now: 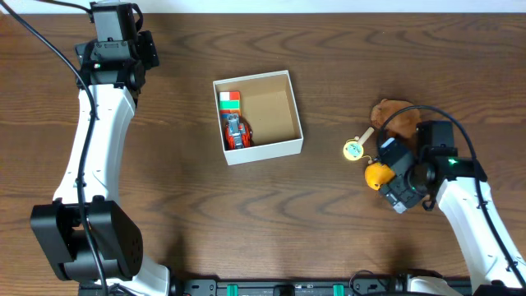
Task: Pack container
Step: 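Lower the right gripper and close it on the orange toy, then lift the orange toy and carry it left over the white box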
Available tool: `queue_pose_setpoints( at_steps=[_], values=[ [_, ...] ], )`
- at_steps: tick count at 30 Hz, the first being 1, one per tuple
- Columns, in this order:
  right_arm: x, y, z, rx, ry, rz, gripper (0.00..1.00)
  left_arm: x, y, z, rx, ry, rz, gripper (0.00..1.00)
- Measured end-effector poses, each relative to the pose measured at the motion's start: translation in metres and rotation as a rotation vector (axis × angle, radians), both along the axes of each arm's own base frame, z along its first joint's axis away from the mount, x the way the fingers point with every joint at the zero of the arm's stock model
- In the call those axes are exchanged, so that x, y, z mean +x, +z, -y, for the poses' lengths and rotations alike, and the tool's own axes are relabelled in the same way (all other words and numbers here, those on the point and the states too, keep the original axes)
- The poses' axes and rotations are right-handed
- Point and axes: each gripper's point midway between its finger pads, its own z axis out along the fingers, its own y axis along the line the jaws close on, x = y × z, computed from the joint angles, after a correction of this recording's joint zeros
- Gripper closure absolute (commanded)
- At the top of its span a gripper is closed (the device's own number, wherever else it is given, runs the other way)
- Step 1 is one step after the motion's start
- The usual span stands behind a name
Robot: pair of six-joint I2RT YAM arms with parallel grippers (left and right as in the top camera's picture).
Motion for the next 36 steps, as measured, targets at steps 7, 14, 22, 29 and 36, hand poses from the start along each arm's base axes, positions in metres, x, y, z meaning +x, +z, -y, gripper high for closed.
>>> queue_pose_setpoints(
  at_steps=[7, 14, 22, 29, 36],
  values=[
    [0.008, 0.000, 0.005, 0.003, -0.020, 0.030, 0.03, 0.000, 0.000, 0.000, 0.000, 0.000, 0.000, 0.02],
    [0.012, -0.015, -0.006, 0.073, -0.009, -0.005, 0.04, 0.000, 0.000, 0.000, 0.000, 0.000, 0.000, 0.02],
    [0.011, -0.034, -0.010, 0.099, -0.001, -0.067, 0.26, 0.000, 0.000, 0.000, 0.000, 0.000, 0.000, 0.02],
    [0.017, -0.034, -0.011, 0.110, -0.006, -0.045, 0.99, 0.000, 0.000, 0.000, 0.000, 0.000, 0.000, 0.02],
    [0.047, -0.007, -0.017, 0.120, -0.014, 0.033, 0.99, 0.000, 0.000, 0.000, 0.000, 0.000, 0.000, 0.02]
  ],
)
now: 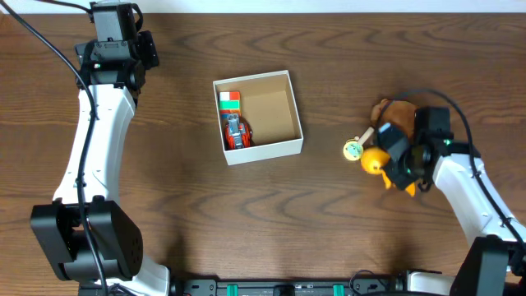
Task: Pack container
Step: 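Lift the orange toy and carry it left over the white box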
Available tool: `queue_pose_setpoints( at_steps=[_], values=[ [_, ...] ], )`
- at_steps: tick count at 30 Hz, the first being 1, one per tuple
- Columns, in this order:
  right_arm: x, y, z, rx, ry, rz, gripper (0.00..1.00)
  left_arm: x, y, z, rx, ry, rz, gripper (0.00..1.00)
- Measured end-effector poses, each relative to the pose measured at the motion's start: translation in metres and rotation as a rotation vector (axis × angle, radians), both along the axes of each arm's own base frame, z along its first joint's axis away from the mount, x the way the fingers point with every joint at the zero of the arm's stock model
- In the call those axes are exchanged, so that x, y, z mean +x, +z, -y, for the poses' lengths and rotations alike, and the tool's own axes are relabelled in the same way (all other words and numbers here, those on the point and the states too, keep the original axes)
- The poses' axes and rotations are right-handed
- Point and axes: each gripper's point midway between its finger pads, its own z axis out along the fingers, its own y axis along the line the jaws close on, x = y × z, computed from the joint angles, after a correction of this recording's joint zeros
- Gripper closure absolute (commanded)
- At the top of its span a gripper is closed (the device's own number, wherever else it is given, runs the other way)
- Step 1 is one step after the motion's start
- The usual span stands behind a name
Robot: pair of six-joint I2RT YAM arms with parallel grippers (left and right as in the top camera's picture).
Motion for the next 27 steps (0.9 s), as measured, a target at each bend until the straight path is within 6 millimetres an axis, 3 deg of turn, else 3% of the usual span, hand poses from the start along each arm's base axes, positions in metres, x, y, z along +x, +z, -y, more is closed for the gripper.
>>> queue_pose_setpoints(
  at_steps=[4, 9, 14, 18, 22, 27],
  values=[
    [0.041, 0.047, -0.014, 0.001, 0.038, 0.132, 0.99, 0.000, 0.000, 0.000, 0.000, 0.000, 0.000, 0.02],
    [0.089, 0.121, -0.047, 0.013, 0.121, 0.341, 0.99, 0.000, 0.000, 0.000, 0.000, 0.000, 0.000, 0.02],
    [0.127, 0.188, -0.102, 0.066, 0.247, 0.600, 0.99, 0.000, 0.000, 0.000, 0.000, 0.000, 0.000, 0.02],
    [0.141, 0.215, -0.144, 0.150, 0.364, 0.744, 0.99, 0.000, 0.000, 0.000, 0.000, 0.000, 0.000, 0.02],
    [0.154, 0.215, -0.184, 0.225, 0.461, 0.805, 0.99, 0.000, 0.000, 0.000, 0.000, 0.000, 0.000, 0.02],
    [0.170, 0.163, -0.231, 0.257, 0.579, 0.762, 0.99, 0.000, 0.000, 0.000, 0.000, 0.000, 0.000, 0.02]
  ],
)
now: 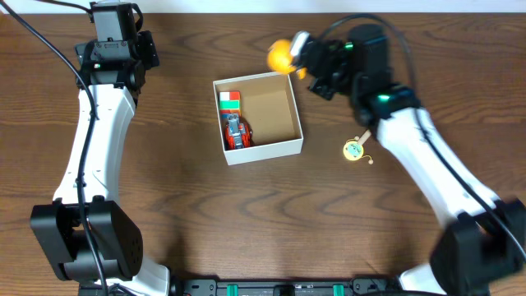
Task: Pack container
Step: 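Lift the orange toy and carry it left over the white box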
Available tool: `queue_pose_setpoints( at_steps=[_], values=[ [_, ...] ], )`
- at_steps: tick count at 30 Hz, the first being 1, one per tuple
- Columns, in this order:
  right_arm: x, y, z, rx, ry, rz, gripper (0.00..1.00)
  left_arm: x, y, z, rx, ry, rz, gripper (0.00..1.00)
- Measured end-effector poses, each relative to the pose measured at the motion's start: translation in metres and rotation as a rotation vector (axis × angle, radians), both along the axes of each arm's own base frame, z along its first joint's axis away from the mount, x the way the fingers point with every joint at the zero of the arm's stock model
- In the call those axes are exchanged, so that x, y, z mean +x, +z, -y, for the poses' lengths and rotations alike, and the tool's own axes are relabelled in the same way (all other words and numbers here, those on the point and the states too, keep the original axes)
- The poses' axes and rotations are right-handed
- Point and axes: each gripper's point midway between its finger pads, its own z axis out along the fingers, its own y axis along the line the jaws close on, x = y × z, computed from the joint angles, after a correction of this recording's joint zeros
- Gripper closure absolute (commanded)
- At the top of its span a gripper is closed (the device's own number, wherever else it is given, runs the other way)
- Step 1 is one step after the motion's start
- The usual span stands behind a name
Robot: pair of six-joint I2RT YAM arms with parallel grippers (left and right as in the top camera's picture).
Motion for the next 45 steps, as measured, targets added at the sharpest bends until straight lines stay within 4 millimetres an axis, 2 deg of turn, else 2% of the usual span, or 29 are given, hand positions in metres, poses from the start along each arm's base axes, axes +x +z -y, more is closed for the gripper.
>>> queue_pose_setpoints(
  at_steps=[4, 6, 8, 13, 16, 20, 25, 31, 37, 45],
  values=[
    [0.006, -0.037, -0.028, -0.027, 0.072, -0.007, 0.99, 0.000, 0.000, 0.000, 0.000, 0.000, 0.000, 0.02],
    [0.005, -0.046, -0.034, -0.038, 0.091, -0.016, 0.99, 0.000, 0.000, 0.000, 0.000, 0.000, 0.000, 0.02],
    [0.002, -0.048, -0.039, -0.043, 0.105, -0.015, 0.99, 0.000, 0.000, 0.000, 0.000, 0.000, 0.000, 0.02],
    [0.002, -0.036, -0.050, -0.034, 0.128, 0.014, 0.99, 0.000, 0.000, 0.000, 0.000, 0.000, 0.000, 0.02],
    [-0.006, -0.037, -0.058, -0.027, 0.163, -0.001, 0.99, 0.000, 0.000, 0.000, 0.000, 0.000, 0.000, 0.02],
    [-0.012, -0.049, -0.068, -0.026, 0.199, -0.032, 0.99, 0.000, 0.000, 0.000, 0.000, 0.000, 0.000, 0.02],
    [-0.019, -0.073, -0.079, -0.039, 0.231, -0.083, 0.99, 0.000, 0.000, 0.000, 0.000, 0.000, 0.000, 0.02],
    [-0.020, -0.088, -0.078, -0.053, 0.232, -0.113, 0.99, 0.000, 0.000, 0.000, 0.000, 0.000, 0.000, 0.02],
    [-0.012, -0.101, -0.065, -0.081, 0.197, -0.134, 0.99, 0.000, 0.000, 0.000, 0.000, 0.000, 0.000, 0.02],
    [-0.009, -0.104, -0.057, -0.089, 0.180, -0.142, 0.99, 0.000, 0.000, 0.000, 0.000, 0.000, 0.000, 0.02]
  ],
)
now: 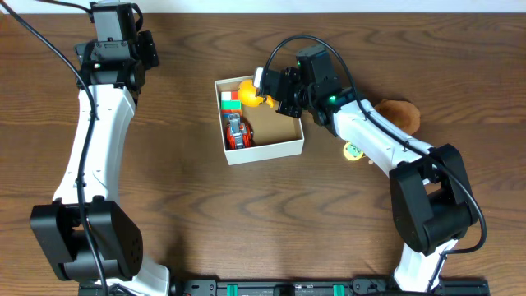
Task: Pack container
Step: 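Lift the orange toy and carry it left over the white box, then lower the orange toy into the box beside the cube and truck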
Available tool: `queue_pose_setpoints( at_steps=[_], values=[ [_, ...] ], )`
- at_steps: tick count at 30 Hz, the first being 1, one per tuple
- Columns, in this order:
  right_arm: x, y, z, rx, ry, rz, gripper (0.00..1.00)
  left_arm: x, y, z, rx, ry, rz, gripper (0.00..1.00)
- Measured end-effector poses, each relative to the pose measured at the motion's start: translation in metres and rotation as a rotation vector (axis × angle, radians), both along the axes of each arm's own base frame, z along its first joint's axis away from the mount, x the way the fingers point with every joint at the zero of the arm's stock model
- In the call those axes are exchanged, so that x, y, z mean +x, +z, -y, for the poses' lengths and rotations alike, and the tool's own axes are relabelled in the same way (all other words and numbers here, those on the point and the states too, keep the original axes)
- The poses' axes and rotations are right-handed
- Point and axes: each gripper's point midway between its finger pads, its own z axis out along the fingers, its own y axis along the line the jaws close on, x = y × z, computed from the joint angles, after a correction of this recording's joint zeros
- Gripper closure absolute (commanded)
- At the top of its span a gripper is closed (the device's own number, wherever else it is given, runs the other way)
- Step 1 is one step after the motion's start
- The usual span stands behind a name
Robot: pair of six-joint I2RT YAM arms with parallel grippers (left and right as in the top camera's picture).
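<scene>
The white cardboard box (265,151) sits mid-table in the overhead view. Inside, along its left wall, lie a red, white and green block (230,100) and a red toy car (237,130). My right gripper (261,92) reaches over the box's back edge from the right, shut on a yellow-orange toy (247,91) that hangs over the back left of the box. My left gripper (116,18) is far off at the back left corner of the table; its jaws do not show.
A brown plush (402,114) lies right of the box, partly behind my right arm. A small round yellow-green toy on a stick (353,150) lies in front of it. My left arm (90,140) stretches along the table's left side.
My right gripper, still holding the yellow-orange toy, has moved from above the box's back right corner to over the box's back left part. The left arm has not moved.
My right gripper was at the far right by the brown plush with the yellow-orange toy at its tip. Then it held the toy a little nearer the stick toy, then behind the box's back edge, and now it holds it over the box.
</scene>
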Motion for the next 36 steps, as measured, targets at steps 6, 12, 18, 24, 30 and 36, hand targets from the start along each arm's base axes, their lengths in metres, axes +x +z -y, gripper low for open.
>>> queue_pose_setpoints(
  at_steps=[6, 12, 18, 24, 30, 36],
  values=[
    [-0.003, -0.007, 0.005, -0.028, -0.011, -0.028, 0.99, 0.000, 0.000, 0.000, 0.000, 0.000, 0.000, 0.02],
    [-0.005, -0.011, 0.009, -0.046, -0.021, -0.042, 0.99, 0.000, 0.000, 0.000, 0.000, 0.000, 0.000, 0.02],
    [-0.002, -0.011, 0.012, -0.061, -0.040, -0.030, 0.99, 0.000, 0.000, 0.000, 0.000, 0.000, 0.000, 0.02],
    [0.005, -0.008, 0.015, -0.074, -0.066, 0.001, 0.59, 0.000, 0.000, 0.000, 0.000, 0.000, 0.000, 0.02],
    [0.013, -0.002, 0.015, -0.074, -0.077, 0.046, 0.46, 0.000, 0.000, 0.000, 0.000, 0.000, 0.000, 0.02],
    [0.018, 0.002, 0.016, -0.072, -0.088, 0.071, 0.45, 0.000, 0.000, 0.000, 0.000, 0.000, 0.000, 0.02]
  ],
)
